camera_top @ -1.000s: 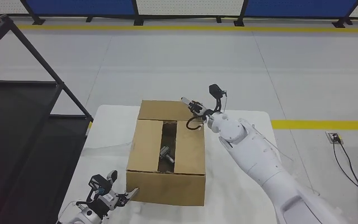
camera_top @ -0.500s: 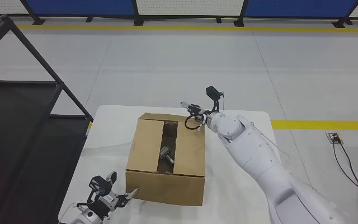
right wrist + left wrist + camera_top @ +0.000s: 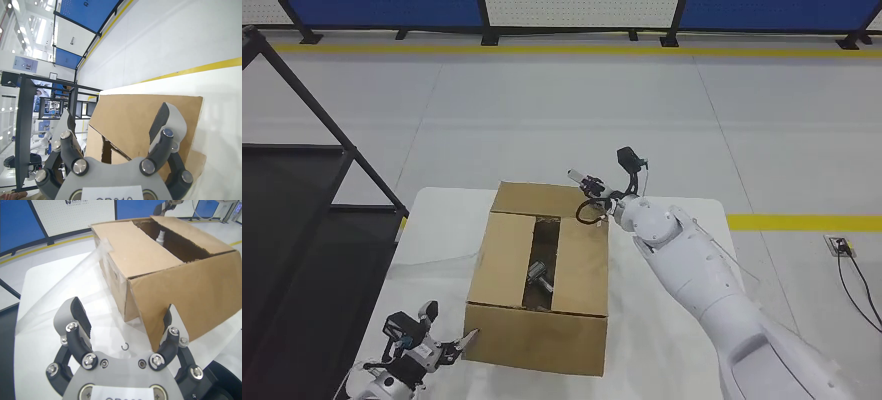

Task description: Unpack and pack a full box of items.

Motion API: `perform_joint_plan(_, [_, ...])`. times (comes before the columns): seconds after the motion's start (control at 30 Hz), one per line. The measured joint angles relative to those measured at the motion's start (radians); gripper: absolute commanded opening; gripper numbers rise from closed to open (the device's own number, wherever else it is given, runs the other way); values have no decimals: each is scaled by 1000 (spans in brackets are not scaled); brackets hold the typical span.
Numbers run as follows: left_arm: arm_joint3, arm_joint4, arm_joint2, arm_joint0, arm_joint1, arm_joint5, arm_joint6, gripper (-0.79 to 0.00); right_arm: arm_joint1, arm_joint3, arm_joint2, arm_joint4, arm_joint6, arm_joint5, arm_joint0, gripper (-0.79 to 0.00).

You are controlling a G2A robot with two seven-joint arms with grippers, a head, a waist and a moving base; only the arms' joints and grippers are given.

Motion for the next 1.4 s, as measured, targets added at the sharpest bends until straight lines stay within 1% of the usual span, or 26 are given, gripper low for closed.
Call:
perform_joint_plan(0.1, [-25, -26, -39, 18, 2, 11, 22, 0, 5, -19, 22, 17, 21, -65, -10, 0])
perform_joint_plan(0.17, [-37, -52, -61, 28, 2, 32, 32, 0, 12, -39, 46, 57, 90, -133, -22, 0])
perform_joint_plan(0.23, [-45, -72, -70, 31, 0, 80, 27, 0, 21, -54, 68, 89, 175, -194, -30, 0])
perform_joint_plan(0.3, [-51, -66, -63, 28, -3, 125, 12, 0, 29, -70, 84, 115, 260, -240, -36, 0])
perform_joint_plan(0.37, [-55, -25, -38, 21, -5, 171, 0, 0, 37, -92, 98, 139, 372, -282, -44, 0])
perform_joint_plan(0.43, [-47, 6, -6, 8, -10, 219, -8, 0, 45, -117, 108, 158, 490, -300, -50, 0])
perform_joint_plan(0.5, [-33, 18, 22, -10, -15, 272, -15, 0, 51, -127, 116, 165, 556, -290, -50, 0])
perform_joint_plan(0.63, [-1, 23, 80, -61, -28, 404, -40, 0, 52, -127, 117, 165, 559, -286, -50, 0])
perform_joint_plan(0.77, [35, 47, 130, -109, -38, 494, -65, 0, 52, -127, 117, 165, 559, -287, -50, 0])
perform_joint_plan(0.9, [76, 76, 170, -157, -44, 513, -82, 0, 55, -160, 114, 149, 561, -274, -75, 0])
perform_joint_plan(1.03, [100, 95, 195, -182, -46, 490, -75, 0, 63, -223, 108, 116, 631, -237, -102, 0])
perform_joint_plan(1.23, [100, 102, 205, -185, -48, 470, -66, 0, 54, -272, 72, 58, 691, -167, -107, 0])
perform_joint_plan(1.4, [89, 96, 197, -173, -48, 462, -58, 0, 36, -246, 43, 40, 713, -115, -88, 0])
